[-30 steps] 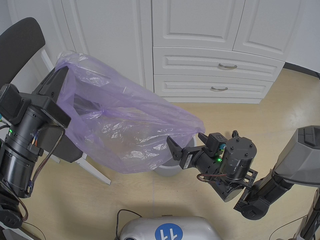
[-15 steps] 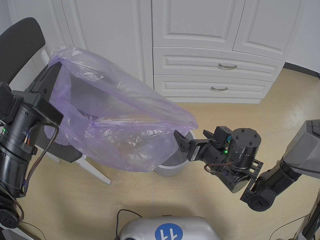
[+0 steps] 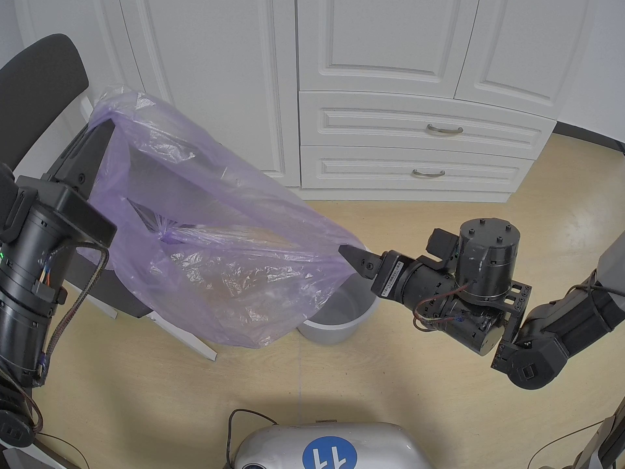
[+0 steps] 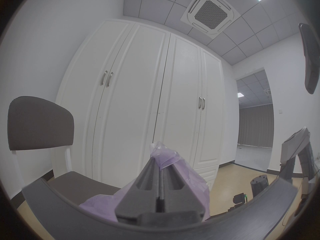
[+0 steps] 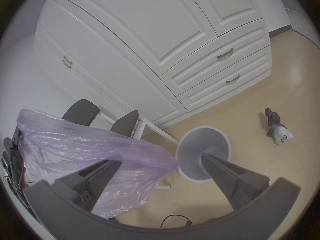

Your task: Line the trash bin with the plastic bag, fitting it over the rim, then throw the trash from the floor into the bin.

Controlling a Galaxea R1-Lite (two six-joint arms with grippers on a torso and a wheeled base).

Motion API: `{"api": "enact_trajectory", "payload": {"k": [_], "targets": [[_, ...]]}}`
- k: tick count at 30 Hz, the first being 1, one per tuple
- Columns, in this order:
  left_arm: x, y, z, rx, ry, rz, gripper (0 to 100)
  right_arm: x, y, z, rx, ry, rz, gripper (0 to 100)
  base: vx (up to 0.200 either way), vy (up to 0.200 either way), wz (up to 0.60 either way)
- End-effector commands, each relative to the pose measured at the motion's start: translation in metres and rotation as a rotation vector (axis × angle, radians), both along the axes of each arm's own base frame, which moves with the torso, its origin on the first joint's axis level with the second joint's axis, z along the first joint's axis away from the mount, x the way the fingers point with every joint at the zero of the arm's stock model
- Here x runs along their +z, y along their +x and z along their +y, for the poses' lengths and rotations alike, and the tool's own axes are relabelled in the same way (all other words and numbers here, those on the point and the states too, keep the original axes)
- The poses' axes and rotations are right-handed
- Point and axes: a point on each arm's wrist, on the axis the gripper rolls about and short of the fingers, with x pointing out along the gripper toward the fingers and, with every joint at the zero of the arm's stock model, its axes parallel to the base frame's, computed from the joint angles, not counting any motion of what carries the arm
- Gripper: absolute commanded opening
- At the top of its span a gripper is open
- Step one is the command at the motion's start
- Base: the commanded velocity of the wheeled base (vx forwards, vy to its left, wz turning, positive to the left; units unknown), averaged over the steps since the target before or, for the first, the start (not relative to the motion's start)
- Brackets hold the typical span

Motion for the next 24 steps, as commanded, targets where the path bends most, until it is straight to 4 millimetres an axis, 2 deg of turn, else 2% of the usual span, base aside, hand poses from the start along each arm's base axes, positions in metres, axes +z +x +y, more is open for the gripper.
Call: {"api": "enact_trajectory", "payload": {"k": [1, 9, 10, 13, 19, 24], "targets": [[0.0, 0.0, 0.0, 0.0, -0.001, -0.001, 0, 0.003, -0.002, 0.002, 0.007, 0.009, -0.012, 100, 0.0, 0.0, 0.0], [0.0, 0.001, 0.0, -0.001, 0.0, 0.002, 0, -0.008, -0.016, 0.012, 0.062, -0.024, 0.012, 100, 0.0, 0.0, 0.0], [0.001, 0.0, 0.0, -0.001, -0.004, -0.003, 0, -0.015, -0.018, 0.015, 0.07, -0.039, 0.025, 100, 0.0, 0.0, 0.0], [0.002, 0.0, 0.0, -0.002, -0.008, -0.004, 0, -0.024, -0.017, 0.017, 0.068, -0.053, 0.04, 100, 0.0, 0.0, 0.0], [0.002, 0.001, -0.002, -0.014, -0.017, 0.001, 0, -0.028, -0.012, 0.021, 0.065, 0.003, -0.023, 100, 0.0, 0.0, 0.0], [0.002, 0.0, -0.001, -0.013, -0.018, -0.002, 0, -0.036, -0.013, 0.015, 0.056, 0.016, -0.04, 100, 0.0, 0.0, 0.0]]}}
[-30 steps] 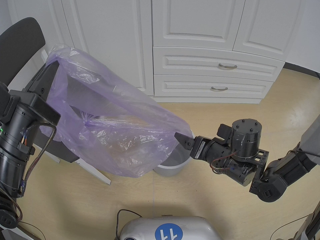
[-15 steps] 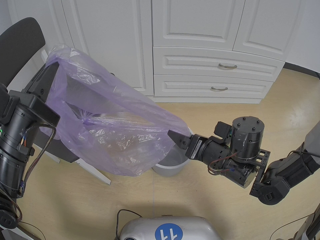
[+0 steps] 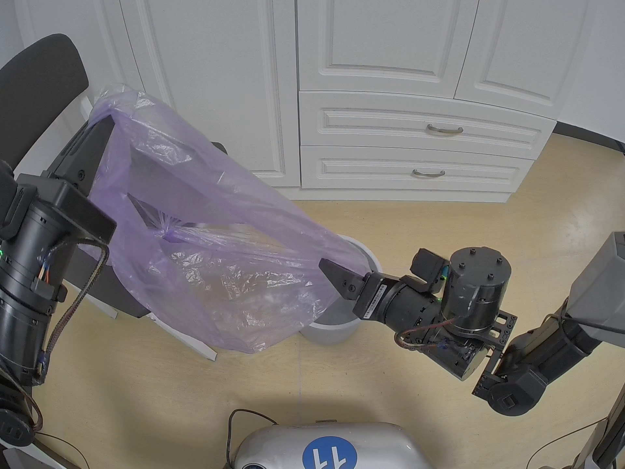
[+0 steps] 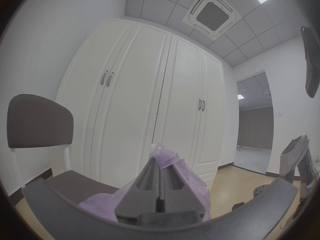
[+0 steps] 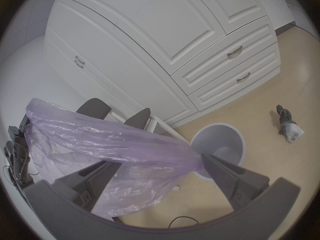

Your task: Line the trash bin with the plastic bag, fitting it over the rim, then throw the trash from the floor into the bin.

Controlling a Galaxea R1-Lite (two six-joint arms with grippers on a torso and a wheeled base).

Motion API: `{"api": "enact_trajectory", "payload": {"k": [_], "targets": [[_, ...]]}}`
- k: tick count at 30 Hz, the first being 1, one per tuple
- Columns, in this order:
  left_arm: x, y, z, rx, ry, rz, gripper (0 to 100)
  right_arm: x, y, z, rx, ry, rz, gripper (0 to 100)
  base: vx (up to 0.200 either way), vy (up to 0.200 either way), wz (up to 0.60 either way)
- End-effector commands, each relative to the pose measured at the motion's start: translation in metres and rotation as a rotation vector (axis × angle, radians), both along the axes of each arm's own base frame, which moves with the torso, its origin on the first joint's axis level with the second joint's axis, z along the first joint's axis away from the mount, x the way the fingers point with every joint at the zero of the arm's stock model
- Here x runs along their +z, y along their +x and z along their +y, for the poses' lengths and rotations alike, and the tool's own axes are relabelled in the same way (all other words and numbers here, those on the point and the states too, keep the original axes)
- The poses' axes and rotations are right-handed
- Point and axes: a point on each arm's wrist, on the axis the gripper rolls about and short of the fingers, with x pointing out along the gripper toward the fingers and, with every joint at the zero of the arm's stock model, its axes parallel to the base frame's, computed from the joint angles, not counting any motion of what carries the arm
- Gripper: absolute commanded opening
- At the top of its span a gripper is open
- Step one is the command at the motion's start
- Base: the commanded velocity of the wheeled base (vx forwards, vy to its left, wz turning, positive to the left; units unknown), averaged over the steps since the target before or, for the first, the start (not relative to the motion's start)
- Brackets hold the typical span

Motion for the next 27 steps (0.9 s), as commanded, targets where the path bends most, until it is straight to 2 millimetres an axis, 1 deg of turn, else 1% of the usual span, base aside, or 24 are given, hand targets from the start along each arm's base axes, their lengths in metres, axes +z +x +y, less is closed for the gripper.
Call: {"api": "enact_trajectory", "payload": {"k": [1, 4, 14, 19, 27], "targets": [[0.0, 0.0, 0.0, 0.0, -0.001, -0.001, 0, -0.015, 0.0, -0.003, -0.005, -0.028, 0.027, 100, 0.0, 0.0, 0.0], [-0.001, 0.0, -0.001, -0.003, 0.001, 0.003, 0, -0.022, -0.001, 0.002, 0.006, -0.036, 0.032, 100, 0.0, 0.0, 0.0], [-0.002, 0.001, -0.003, -0.019, -0.007, 0.013, 0, -0.019, 0.0, 0.002, 0.003, -0.005, -0.004, 100, 0.0, 0.0, 0.0], [-0.003, -0.001, -0.005, -0.055, 0.008, 0.008, 0, -0.024, 0.006, 0.0, -0.012, -0.011, -0.067, 100, 0.0, 0.0, 0.0], [-0.002, -0.003, -0.003, -0.06, 0.003, -0.003, 0, -0.028, 0.008, 0.001, -0.013, 0.012, -0.106, 100, 0.0, 0.0, 0.0]]}}
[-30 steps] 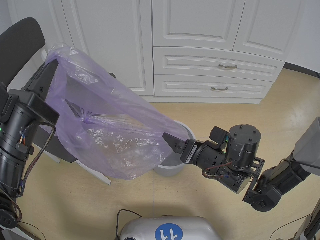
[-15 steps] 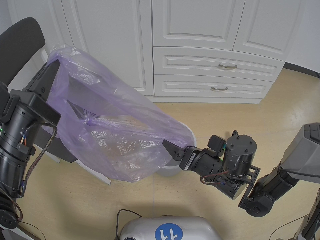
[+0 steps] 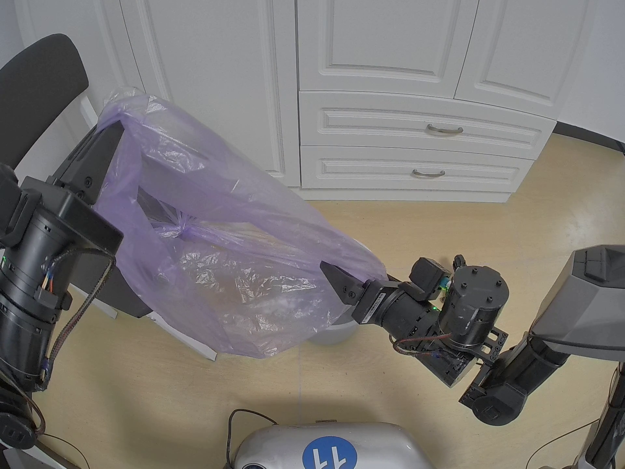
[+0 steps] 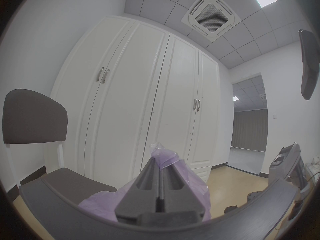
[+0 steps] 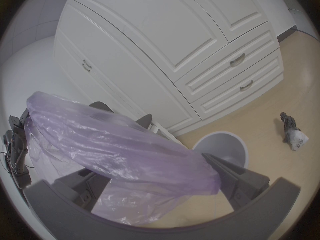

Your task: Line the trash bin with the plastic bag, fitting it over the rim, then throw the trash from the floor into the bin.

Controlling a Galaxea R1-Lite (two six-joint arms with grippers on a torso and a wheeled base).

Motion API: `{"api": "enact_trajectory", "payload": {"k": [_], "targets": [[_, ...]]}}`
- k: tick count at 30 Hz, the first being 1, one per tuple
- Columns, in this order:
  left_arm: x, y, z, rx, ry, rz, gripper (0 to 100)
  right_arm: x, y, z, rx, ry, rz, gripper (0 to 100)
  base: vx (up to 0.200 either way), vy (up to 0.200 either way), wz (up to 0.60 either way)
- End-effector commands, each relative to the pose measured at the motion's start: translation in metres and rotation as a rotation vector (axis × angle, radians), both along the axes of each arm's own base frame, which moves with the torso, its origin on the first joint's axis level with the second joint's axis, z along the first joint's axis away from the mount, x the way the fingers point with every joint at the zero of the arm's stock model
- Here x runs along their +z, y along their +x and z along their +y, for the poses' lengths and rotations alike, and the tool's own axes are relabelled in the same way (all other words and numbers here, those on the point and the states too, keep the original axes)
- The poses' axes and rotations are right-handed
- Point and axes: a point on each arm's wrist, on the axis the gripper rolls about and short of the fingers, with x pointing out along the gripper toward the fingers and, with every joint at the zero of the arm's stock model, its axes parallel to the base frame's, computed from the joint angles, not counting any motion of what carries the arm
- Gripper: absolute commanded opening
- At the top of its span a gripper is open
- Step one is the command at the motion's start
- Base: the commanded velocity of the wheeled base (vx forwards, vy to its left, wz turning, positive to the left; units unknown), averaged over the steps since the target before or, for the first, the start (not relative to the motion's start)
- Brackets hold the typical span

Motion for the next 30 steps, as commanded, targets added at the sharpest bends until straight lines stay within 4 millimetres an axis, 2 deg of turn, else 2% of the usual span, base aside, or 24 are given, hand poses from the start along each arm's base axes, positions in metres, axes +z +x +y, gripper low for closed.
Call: {"api": "enact_trajectory", "payload": {"k": [1, 3, 4, 12, 17, 25, 27, 30], "targets": [[0.002, -0.002, 0.001, -0.003, -0.006, -0.008, 0, -0.01, 0.002, 0.002, 0.001, -0.017, 0.017, 100, 0.0, 0.0, 0.0], [0.002, -0.002, 0.001, -0.003, -0.006, -0.008, 0, -0.014, 0.002, 0.003, 0.002, -0.026, 0.022, 100, 0.0, 0.0, 0.0], [0.002, -0.002, 0.001, -0.005, -0.006, -0.008, 0, -0.015, 0.002, 0.003, 0.002, -0.026, 0.022, 0, 0.0, 0.0, 0.0], [0.001, -0.002, 0.0, -0.006, -0.002, -0.004, 0, -0.006, -0.001, 0.001, 0.003, -0.016, 0.003, 0, 0.0, 0.0, 0.0], [-0.005, -0.001, -0.002, -0.019, 0.018, 0.014, 0, 0.017, 0.0, -0.021, -0.051, -0.063, -0.082, 0, 0.0, 0.0, 0.0], [-0.025, 0.004, -0.008, -0.05, 0.072, 0.086, 0, 0.067, -0.013, -0.068, -0.154, -0.155, -0.14, 0, 0.0, 0.0, 0.0], [-0.028, 0.002, -0.009, -0.065, 0.081, 0.092, 0, 0.094, -0.023, -0.092, -0.189, -0.196, -0.09, 0, 0.0, 0.0, 0.0], [-0.031, 0.003, -0.012, -0.088, 0.089, 0.104, 0, 0.127, -0.034, -0.111, -0.22, -0.209, -0.015, 0, 0.0, 0.0, 0.0]]}}
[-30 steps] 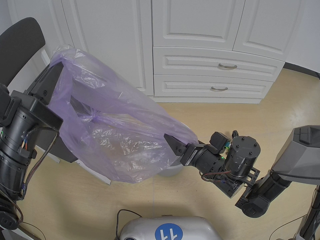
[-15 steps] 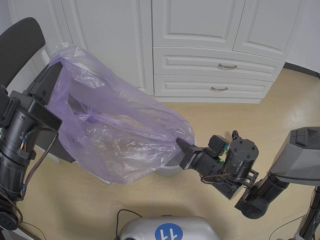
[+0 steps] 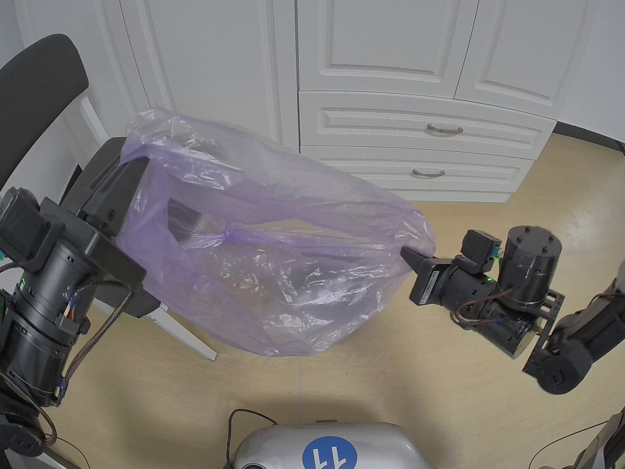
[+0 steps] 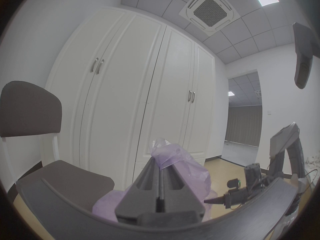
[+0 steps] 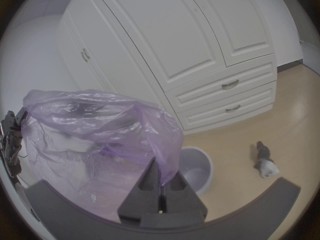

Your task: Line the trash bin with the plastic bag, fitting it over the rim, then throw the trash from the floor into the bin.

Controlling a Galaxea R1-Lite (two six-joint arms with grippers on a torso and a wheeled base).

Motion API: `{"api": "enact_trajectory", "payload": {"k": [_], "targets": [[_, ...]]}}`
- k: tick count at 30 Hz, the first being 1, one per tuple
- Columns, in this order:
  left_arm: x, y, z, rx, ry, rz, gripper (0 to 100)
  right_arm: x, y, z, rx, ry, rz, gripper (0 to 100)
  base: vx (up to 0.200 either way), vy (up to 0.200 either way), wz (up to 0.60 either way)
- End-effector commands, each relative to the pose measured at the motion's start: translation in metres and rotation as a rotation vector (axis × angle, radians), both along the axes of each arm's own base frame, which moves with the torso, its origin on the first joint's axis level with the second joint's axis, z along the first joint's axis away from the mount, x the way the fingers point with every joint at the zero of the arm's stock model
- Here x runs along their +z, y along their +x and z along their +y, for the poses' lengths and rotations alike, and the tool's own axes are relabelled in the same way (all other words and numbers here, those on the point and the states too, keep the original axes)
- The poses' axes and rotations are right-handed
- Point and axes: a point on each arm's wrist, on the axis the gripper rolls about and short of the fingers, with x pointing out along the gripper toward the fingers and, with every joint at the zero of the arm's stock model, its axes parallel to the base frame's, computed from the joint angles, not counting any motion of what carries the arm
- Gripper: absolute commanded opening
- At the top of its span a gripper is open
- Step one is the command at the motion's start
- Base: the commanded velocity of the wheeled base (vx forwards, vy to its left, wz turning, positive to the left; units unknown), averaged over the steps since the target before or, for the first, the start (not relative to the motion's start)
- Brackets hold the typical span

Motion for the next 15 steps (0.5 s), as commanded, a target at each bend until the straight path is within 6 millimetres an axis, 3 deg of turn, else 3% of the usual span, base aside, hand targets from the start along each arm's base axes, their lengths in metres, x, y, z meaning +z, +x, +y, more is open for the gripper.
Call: {"api": "enact_trajectory", "payload": {"k": [1, 5, 8, 15], "targets": [[-0.018, 0.003, -0.01, -0.065, 0.041, 0.07, 0, 0.097, -0.034, -0.058, -0.106, 0.054, -0.008, 0, 0.0, 0.0, 0.0], [-0.033, 0.014, -0.027, -0.173, 0.03, 0.167, 0, 0.117, -0.054, -0.066, -0.105, 0.06, 0.084, 0, 0.0, 0.0, 0.0], [-0.041, 0.028, -0.035, -0.198, 0.013, 0.221, 0, 0.118, -0.056, -0.066, -0.108, 0.042, 0.109, 0, 0.0, 0.0, 0.0], [-0.06, 0.059, -0.029, -0.183, 0.019, 0.312, 0, 0.114, -0.053, -0.065, -0.113, 0.031, 0.125, 0, 0.0, 0.0, 0.0]]}}
